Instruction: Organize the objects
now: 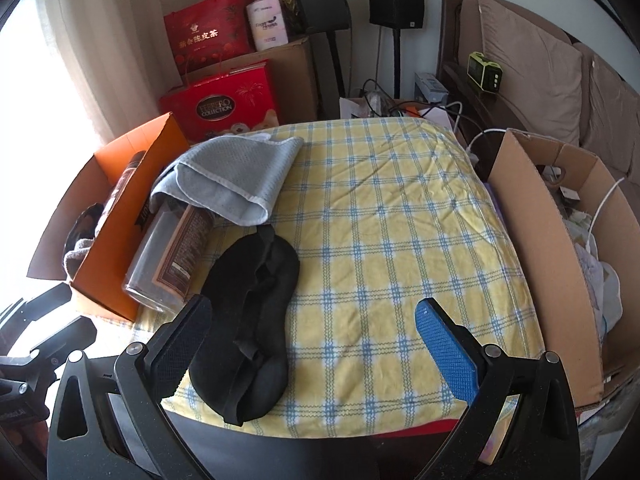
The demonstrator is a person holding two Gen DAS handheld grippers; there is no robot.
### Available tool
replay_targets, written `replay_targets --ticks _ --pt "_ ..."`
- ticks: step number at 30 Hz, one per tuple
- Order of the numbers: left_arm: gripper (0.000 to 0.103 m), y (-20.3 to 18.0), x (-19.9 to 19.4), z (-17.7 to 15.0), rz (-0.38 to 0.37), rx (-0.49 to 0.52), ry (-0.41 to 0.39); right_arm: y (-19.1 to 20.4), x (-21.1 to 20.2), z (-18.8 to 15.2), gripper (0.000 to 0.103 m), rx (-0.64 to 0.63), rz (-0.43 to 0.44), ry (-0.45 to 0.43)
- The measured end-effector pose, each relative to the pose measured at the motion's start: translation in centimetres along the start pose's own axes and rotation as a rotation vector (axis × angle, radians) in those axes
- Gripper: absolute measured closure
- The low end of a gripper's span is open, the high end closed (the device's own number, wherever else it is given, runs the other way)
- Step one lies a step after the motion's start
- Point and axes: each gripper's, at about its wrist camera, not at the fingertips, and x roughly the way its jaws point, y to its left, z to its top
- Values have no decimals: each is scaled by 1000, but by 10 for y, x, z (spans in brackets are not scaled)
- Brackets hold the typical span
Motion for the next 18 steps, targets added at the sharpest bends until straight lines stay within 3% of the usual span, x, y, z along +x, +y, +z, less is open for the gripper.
replay_targets --ticks 3,7,14,16,18 --pt "25 -2 5 -1 -2 5 12 -2 4 -3 1 10 8 8" --pt "35 -3 10 -1 -2 9 25 -1 7 -4 2 11 19 11" --pt "38 0 19 3 -36 -26 42 -6 15 -4 5 34 48 25" --pt "53 -1 22 3 -41 -25 53 -7 18 -5 7 39 53 31" --pt "54 -1 27 4 -38 -28 63 -8 22 -7 11 46 61 40"
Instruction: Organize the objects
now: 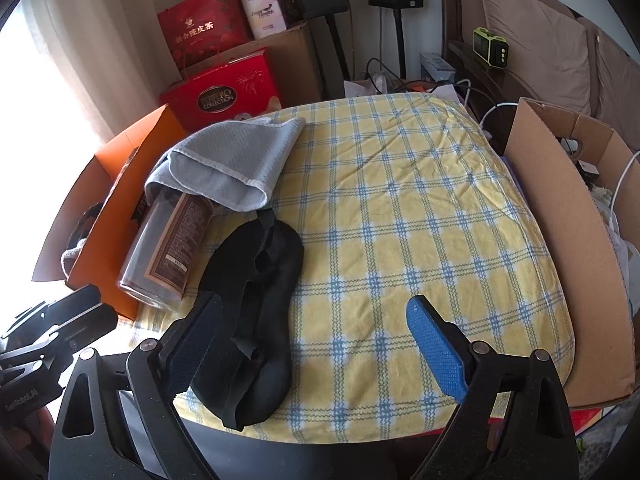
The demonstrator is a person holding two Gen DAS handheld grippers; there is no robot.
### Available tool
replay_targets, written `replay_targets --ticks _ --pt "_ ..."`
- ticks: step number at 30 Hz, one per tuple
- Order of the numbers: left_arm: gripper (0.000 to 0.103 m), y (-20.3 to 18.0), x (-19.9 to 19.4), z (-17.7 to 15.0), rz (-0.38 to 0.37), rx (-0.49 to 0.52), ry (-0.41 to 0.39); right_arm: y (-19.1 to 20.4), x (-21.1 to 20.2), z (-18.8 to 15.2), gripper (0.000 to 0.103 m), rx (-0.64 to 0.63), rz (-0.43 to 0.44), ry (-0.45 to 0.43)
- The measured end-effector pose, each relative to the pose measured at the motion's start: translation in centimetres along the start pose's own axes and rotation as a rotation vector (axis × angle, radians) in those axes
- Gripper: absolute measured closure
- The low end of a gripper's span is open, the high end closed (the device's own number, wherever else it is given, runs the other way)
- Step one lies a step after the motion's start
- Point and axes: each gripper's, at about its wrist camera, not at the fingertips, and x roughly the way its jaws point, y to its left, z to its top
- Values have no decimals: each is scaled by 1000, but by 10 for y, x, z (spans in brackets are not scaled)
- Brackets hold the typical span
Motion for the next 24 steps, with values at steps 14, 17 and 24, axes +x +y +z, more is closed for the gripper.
replay_targets --ticks 14,17,24 --pt "54 -12 23 -21 -70 -10 78 -6 23 -10 34 31 51 69" --pt "59 -19 35 -31 -85 -6 120 -6 30 -14 39 43 92 99" --pt "64 -27 53 -35 -115 -17 159 -2 34 -19 41 53 132 117"
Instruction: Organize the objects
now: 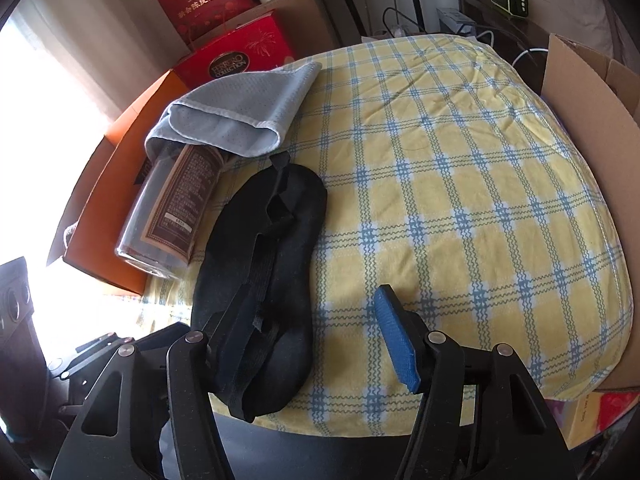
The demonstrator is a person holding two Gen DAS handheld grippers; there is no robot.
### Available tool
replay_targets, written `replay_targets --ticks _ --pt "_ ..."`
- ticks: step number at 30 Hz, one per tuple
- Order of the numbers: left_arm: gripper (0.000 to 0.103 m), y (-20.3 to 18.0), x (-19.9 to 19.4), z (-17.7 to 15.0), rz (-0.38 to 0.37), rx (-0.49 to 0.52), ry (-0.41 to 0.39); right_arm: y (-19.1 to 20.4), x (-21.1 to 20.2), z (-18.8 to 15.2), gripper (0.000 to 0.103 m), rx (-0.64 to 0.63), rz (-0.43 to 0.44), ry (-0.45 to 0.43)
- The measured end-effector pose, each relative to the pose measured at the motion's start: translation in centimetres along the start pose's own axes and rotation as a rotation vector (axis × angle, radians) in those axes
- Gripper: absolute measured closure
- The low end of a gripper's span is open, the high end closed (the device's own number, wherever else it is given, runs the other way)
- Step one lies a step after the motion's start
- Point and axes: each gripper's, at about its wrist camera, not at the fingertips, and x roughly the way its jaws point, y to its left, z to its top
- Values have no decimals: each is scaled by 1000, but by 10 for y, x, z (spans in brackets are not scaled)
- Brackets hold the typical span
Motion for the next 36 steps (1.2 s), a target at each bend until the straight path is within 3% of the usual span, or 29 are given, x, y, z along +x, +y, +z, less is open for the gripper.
replay_targets --ticks 3,6,8,15,20,23,25,29,31,36 --pt "65 2 1 2 -4 -8 0 2 1 -1 47 2 27 8" --pt "74 2 2 3 -6 -14 -1 4 3 -3 66 3 59 17" --pt "77 2 3 2 3 -9 0 4 6 -4 70 19 94 25" --pt "85 -2 0 1 1 9 -20 5 5 -4 76 15 91 11" --pt "85 2 -3 3 11 -8 -13 2 1 -1 75 17 57 8" --pt "82 4 -13 8 13 -7 -29 2 -5 6 63 0 21 -12" --pt "73 5 -22 12 -2 -10 -30 2 -11 15 60 -3 22 -25" --pt "68 7 -42 25 -29 -6 -48 4 -18 38 48 -16 18 -50" --pt "60 11 -52 34 -49 -16 -66 5 -19 51 47 -20 17 -61" --pt "55 26 -70 70 -28 -35 -99 1 -9 86 47 9 48 -62"
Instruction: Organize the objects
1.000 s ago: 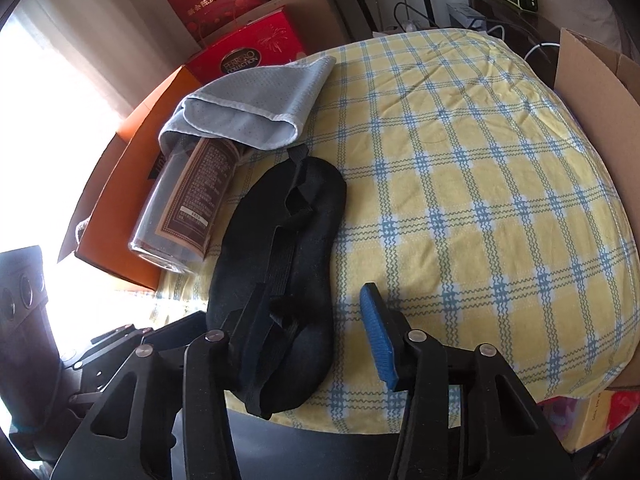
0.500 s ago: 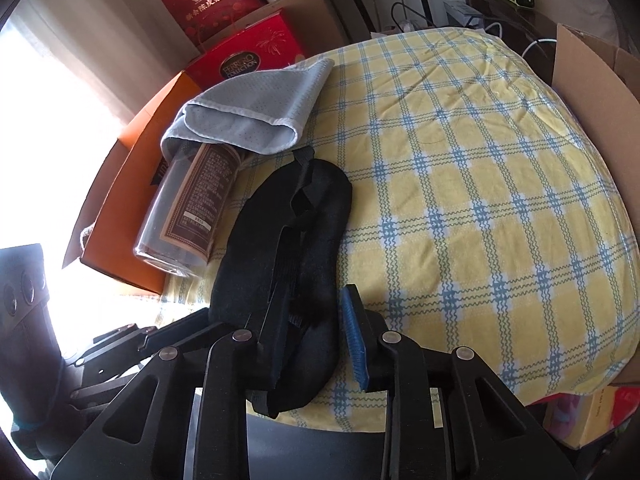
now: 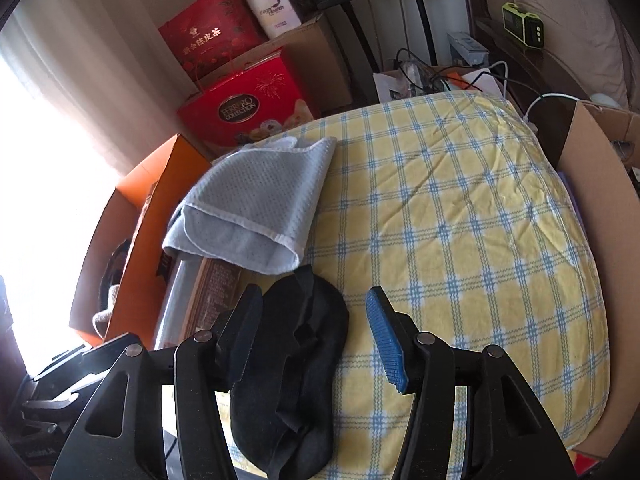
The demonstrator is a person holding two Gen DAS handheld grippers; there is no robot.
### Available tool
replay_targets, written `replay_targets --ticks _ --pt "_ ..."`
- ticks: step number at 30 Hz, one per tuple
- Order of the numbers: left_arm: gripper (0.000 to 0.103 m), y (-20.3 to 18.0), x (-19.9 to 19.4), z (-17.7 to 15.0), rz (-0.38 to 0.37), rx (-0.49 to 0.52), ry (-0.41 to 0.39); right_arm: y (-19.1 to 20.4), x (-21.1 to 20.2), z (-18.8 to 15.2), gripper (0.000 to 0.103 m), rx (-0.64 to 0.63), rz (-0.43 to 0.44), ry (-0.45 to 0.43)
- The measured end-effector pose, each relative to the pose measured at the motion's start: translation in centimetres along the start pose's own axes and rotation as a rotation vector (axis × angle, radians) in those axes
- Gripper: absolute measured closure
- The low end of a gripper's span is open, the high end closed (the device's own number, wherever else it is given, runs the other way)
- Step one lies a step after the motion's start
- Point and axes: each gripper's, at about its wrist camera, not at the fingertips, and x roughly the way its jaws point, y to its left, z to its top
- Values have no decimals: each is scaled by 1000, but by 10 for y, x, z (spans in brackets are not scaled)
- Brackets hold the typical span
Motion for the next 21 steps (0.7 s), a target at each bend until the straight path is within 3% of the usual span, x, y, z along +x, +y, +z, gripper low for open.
replay_targets --ticks 5,12,21 --pt "52 14 1 41 5 -46 -16 -1 19 26 47 18 3 10" --pt "47 11 25 89 78 -13 -15 -5 48 47 42 50 33 42" --pt "47 14 63 110 126 -11 48 -8 81 54 36 86 102 101"
